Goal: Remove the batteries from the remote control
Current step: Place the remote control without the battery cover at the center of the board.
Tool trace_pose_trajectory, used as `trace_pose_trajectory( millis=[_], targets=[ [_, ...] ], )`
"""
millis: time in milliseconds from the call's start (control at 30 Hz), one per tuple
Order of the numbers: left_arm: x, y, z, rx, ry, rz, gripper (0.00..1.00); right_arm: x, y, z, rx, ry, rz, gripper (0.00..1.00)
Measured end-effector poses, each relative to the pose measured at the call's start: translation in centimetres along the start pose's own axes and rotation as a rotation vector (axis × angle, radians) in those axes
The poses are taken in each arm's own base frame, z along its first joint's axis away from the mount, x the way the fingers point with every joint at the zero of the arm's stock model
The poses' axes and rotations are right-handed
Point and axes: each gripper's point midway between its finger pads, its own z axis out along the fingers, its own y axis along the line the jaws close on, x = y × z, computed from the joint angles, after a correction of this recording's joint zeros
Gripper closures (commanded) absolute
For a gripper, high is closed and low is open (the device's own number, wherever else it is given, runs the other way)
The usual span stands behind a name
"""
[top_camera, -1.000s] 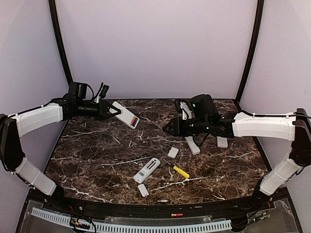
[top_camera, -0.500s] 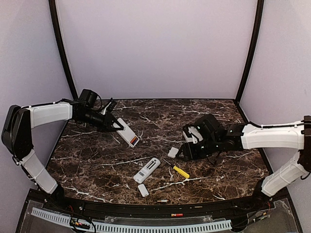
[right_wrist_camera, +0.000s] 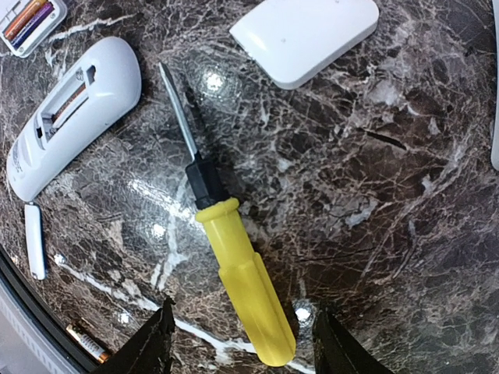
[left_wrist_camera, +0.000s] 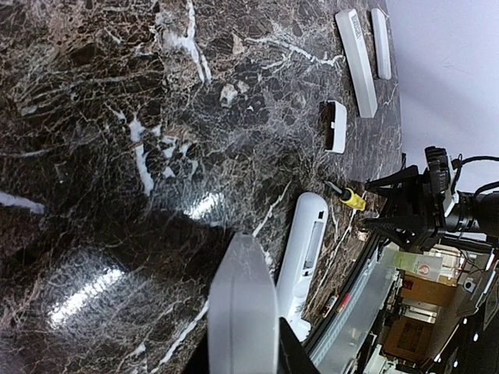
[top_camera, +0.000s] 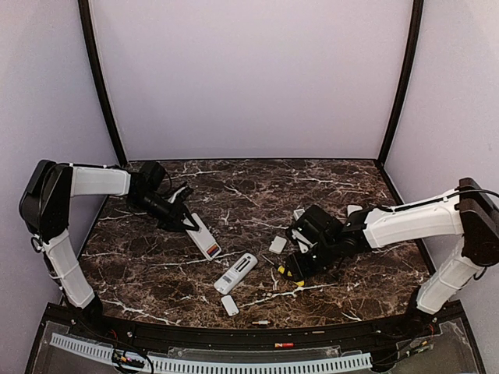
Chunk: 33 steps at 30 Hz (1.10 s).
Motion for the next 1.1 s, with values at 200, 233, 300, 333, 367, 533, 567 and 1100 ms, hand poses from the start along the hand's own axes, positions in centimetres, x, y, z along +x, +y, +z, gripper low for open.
trace_pose_trajectory(
  millis=[200,233,300,333,367,533,567,1100],
  targets=[
    [-0.1,0.6,0.7,0.003,0.031,-0.024,0.70,0.0,0.0,0.2,0.022,0.005,-0.008,0.45],
    [-0.1,0.7,0.8,0.001,0.035,-0.029,0.67,-0.1,0.0,0.3,0.026,0.008,-0.010,0.47],
    [0.1,1.2,1.0,-0.009,0.045,-0.039,0.64,0.0,0.0,0.7,0.037,0.016,-0.016,0.49],
    [0.3,1.4,1.1,-0.016,0.051,-0.048,0.62,0.2,-0.1,1.0,0.048,0.026,-0.018,0.49],
    [0.4,1.6,1.2,-0.025,0.054,-0.053,0.60,0.3,0.0,1.1,0.050,0.029,-0.021,0.50],
    [0.3,2.5,1.2,-0.077,0.050,-0.062,0.51,0.6,-0.1,1.7,0.068,0.049,-0.033,0.57],
    [0.3,2.8,1.2,-0.096,0.048,-0.062,0.49,0.6,0.0,1.8,0.067,0.049,-0.034,0.58],
    [-0.2,5.5,0.3,-0.331,0.006,-0.047,0.23,0.4,0.2,2.2,0.088,0.044,-0.037,0.84]
  ],
)
